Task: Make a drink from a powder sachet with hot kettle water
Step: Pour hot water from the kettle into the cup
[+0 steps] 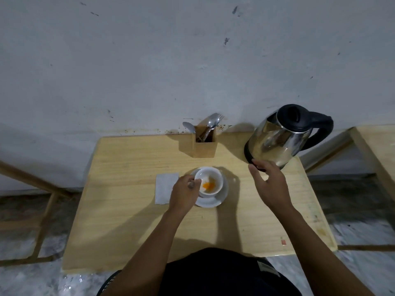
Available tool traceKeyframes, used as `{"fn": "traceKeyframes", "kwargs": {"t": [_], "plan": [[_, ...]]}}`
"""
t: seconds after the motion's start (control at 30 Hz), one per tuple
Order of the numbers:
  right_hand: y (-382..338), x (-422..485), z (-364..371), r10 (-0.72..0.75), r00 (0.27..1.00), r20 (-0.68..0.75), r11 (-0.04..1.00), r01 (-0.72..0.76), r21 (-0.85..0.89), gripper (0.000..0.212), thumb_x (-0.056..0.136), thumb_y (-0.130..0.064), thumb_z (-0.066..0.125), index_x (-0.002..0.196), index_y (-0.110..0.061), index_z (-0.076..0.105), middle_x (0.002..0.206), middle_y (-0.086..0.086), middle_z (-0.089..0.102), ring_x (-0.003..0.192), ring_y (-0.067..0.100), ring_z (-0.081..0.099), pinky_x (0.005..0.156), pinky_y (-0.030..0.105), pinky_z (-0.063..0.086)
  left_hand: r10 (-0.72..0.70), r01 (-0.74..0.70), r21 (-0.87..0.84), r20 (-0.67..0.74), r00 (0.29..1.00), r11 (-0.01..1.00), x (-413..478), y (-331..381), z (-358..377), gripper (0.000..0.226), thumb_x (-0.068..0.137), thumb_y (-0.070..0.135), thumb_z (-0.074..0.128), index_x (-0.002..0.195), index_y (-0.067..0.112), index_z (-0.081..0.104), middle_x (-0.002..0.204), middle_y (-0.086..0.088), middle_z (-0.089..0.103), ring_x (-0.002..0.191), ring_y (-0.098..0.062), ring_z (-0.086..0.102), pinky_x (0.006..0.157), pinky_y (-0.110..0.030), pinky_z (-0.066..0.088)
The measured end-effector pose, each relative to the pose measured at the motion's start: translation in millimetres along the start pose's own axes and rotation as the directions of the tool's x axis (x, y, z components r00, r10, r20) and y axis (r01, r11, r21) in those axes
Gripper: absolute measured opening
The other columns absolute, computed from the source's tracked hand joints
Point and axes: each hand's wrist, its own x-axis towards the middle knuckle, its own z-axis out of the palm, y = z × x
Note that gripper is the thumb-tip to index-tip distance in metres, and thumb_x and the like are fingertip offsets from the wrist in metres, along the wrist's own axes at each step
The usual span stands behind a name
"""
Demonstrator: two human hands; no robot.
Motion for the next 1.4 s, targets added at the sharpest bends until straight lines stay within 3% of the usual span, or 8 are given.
{"fn": "traceKeyframes", "kwargs": {"t": [0.13, 0.27, 0.4, 0.6, 0.77, 0.93, 1.17, 1.4], "plan": [[13.2, 12.7, -36.3, 0.009, 0.992, -0.127, 1.000, -0.005, 0.030, 0.023, 0.095, -0.035, 0.056, 0.112, -0.023, 0.065, 0.109, -0.006, 0.062, 0.094, 0.009, 0.060, 0.080, 0.038, 0.055, -0.064, 0.057, -0.064, -0.123, 0.990, 0.996, -0.3, 7.0, 11.5, 0.013, 0.093, 0.019, 0.054, 0.083, 0.012, 0.059, 0.078, -0.002, 0.061, 0.076, -0.018, 0.057, 0.070, -0.028, 0.040], [27.0, 36.8, -74.2, 0.013, 0.970, -0.242, 0.999, -0.002, 0.046, 0.024, 0.096, -0.038, 0.054, 0.115, -0.025, 0.061, 0.117, -0.007, 0.055, 0.109, 0.012, 0.054, 0.090, 0.042, 0.052, -0.127, 0.112, -0.086, -0.201, 0.971, 0.990, -0.6, 11.6, 22.5, 0.019, 0.093, 0.017, 0.054, 0.077, 0.008, 0.057, 0.070, -0.002, 0.058, 0.069, -0.018, 0.054, 0.069, -0.029, 0.038], [27.5, 66.5, -108.1, 0.023, 0.944, -0.329, 0.999, -0.010, 0.041, 0.034, 0.094, -0.036, 0.057, 0.124, -0.019, 0.056, 0.131, 0.002, 0.046, 0.122, 0.013, 0.043, 0.093, 0.022, 0.035, -0.180, 0.150, -0.129, -0.268, 0.946, 0.980, -2.0, 13.0, 29.8, 0.020, 0.092, 0.015, 0.054, 0.076, 0.003, 0.057, 0.075, -0.009, 0.060, 0.075, -0.023, 0.055, 0.071, -0.029, 0.038], [48.4, 123.9, -133.4, 0.005, 0.984, -0.178, 1.000, -0.006, -0.004, 0.052, 0.094, -0.052, 0.049, 0.135, -0.019, 0.048, 0.139, 0.004, 0.041, 0.127, 0.016, 0.041, 0.103, 0.031, 0.037, -0.224, 0.182, -0.156, -0.325, 0.919, 0.971, -5.3, 21.6, 40.0, 0.020, 0.093, 0.013, 0.053, 0.077, 0.001, 0.055, 0.076, -0.012, 0.058, 0.077, -0.026, 0.054, 0.073, -0.032, 0.038], [55.1, 159.1, -135.9, -0.045, 0.998, -0.053, 0.998, 0.042, -0.057, 0.049, 0.090, -0.062, 0.044, 0.113, -0.023, 0.063, 0.115, 0.001, 0.058, 0.108, 0.018, 0.053, 0.088, 0.032, 0.043, -0.247, 0.207, -0.144, -0.384, 0.890, 0.968, -5.1, 23.0, 45.5, 0.018, 0.093, 0.014, 0.052, 0.080, 0.002, 0.057, 0.081, -0.016, 0.063, 0.082, -0.032, 0.059, 0.079, -0.040, 0.046], [62.2, 191.6, -146.2, -0.027, 0.997, 0.077, 0.999, 0.030, -0.041, 0.061, 0.083, -0.071, 0.049, 0.080, -0.013, 0.066, 0.079, 0.005, 0.067, 0.077, 0.020, 0.063, 0.071, 0.037, 0.050, -0.239, 0.227, -0.078, -0.404, 0.883, 0.971, -4.6, 22.1, 50.0, 0.026, 0.093, 0.017, 0.049, 0.081, -0.004, 0.058, 0.081, -0.024, 0.067, 0.080, -0.037, 0.063, 0.068, -0.036, 0.044], [75.6, 213.3, -157.6, -0.005, 0.967, 0.256, 1.000, 0.004, 0.006, 0.078, 0.079, -0.072, 0.055, 0.047, -0.001, 0.043, 0.046, 0.014, 0.040, 0.045, 0.020, 0.043, 0.055, 0.033, 0.037, -0.225, 0.224, -0.054, -0.428, 0.875, 0.973, -7.0, 27.9, 54.1, 0.021, 0.094, 0.018, 0.050, 0.081, 0.003, 0.058, 0.084, -0.020, 0.066, 0.082, -0.036, 0.063, 0.074, -0.042, 0.049], [85.4, 214.0, -150.2, -0.075, 0.982, 0.171, 0.993, 0.058, 0.102, 0.068, 0.084, -0.054, 0.063, 0.042, -0.007, 0.037, 0.044, 0.009, 0.028, 0.044, 0.022, 0.032, 0.051, 0.033, 0.029, -0.257, 0.250, -0.069, -0.389, 0.885, 0.966, -6.8, 26.3, 51.8, 0.021, 0.094, 0.022, 0.052, 0.090, 0.003, 0.060, 0.086, -0.018, 0.067, 0.083, -0.036, 0.065, 0.074, -0.044, 0.050]]}}
